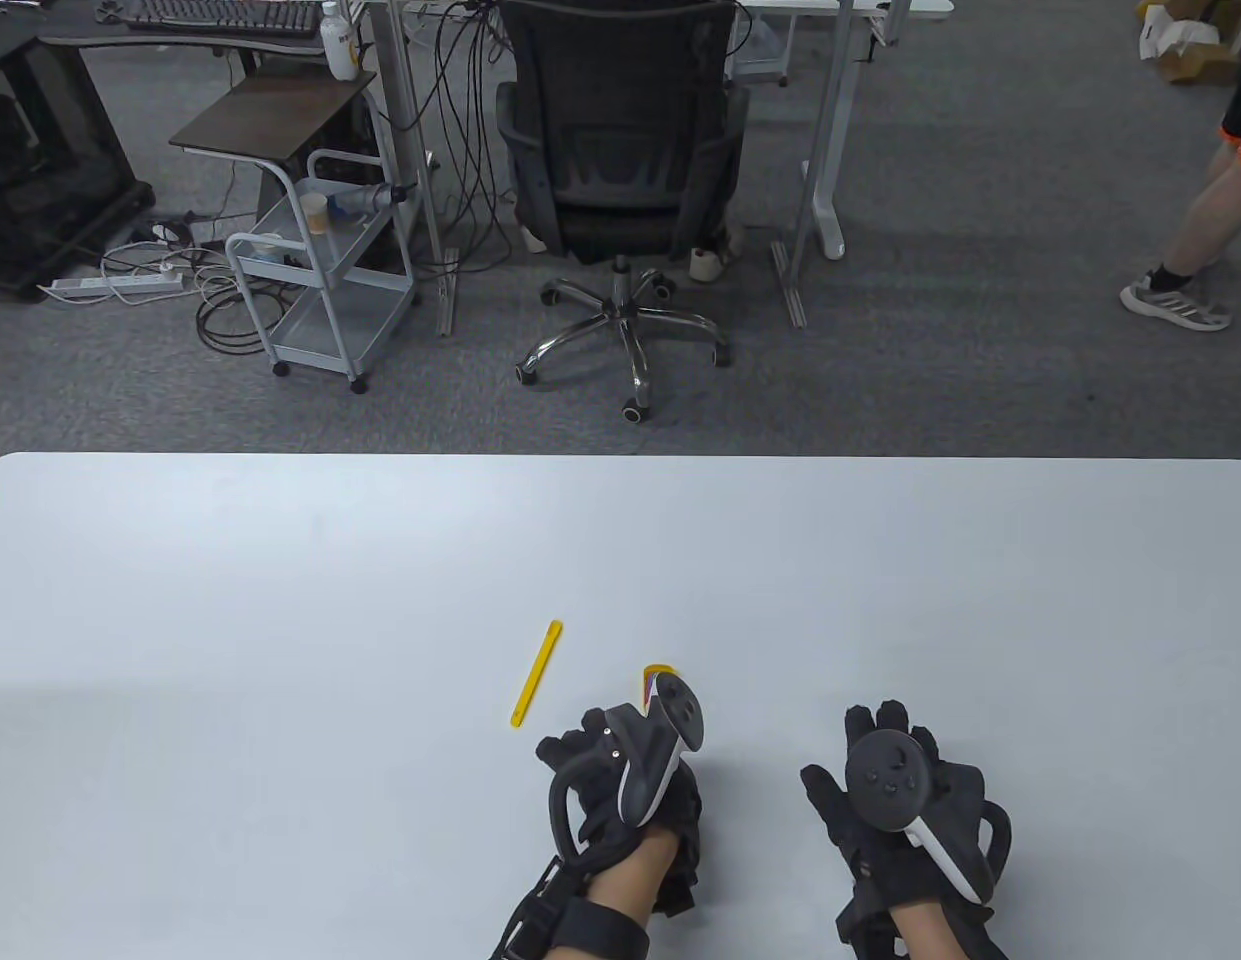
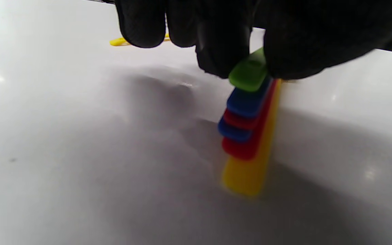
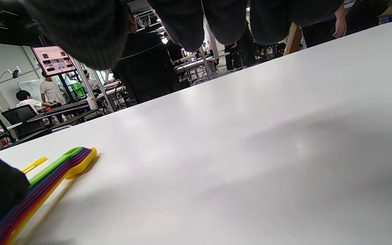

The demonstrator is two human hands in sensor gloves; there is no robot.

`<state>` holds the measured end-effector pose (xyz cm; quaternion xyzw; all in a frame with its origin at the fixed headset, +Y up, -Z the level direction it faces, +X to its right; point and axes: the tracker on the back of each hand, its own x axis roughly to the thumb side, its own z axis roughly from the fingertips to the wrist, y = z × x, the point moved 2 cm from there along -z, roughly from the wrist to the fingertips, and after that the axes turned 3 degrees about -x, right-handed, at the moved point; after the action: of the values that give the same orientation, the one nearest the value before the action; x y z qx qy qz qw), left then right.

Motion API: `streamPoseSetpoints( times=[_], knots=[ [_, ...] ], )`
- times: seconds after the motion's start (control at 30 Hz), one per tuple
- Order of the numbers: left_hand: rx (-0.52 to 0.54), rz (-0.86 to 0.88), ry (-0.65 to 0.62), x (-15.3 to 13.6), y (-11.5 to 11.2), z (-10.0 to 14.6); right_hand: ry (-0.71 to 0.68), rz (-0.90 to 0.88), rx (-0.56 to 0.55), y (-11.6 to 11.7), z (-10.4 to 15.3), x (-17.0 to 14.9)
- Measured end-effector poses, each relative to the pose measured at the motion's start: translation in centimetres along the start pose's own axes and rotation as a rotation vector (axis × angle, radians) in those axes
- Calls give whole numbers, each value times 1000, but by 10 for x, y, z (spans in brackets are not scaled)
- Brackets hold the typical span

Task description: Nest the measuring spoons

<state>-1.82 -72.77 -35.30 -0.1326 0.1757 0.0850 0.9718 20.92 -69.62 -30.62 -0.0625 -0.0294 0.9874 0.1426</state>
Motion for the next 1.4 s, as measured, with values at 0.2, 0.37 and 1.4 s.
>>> streamPoseSetpoints(
  times=[0.2,0.37,1.4],
  knots=[
    [-7,3,-3,1,-1,-1,1,0,2,0,0,0],
    [-23,1,-1,0,-2,-1,2,2,4,0,0,0],
    [83,-40,-100,-50,47,4,2,3,7,-1,0,1]
  ],
)
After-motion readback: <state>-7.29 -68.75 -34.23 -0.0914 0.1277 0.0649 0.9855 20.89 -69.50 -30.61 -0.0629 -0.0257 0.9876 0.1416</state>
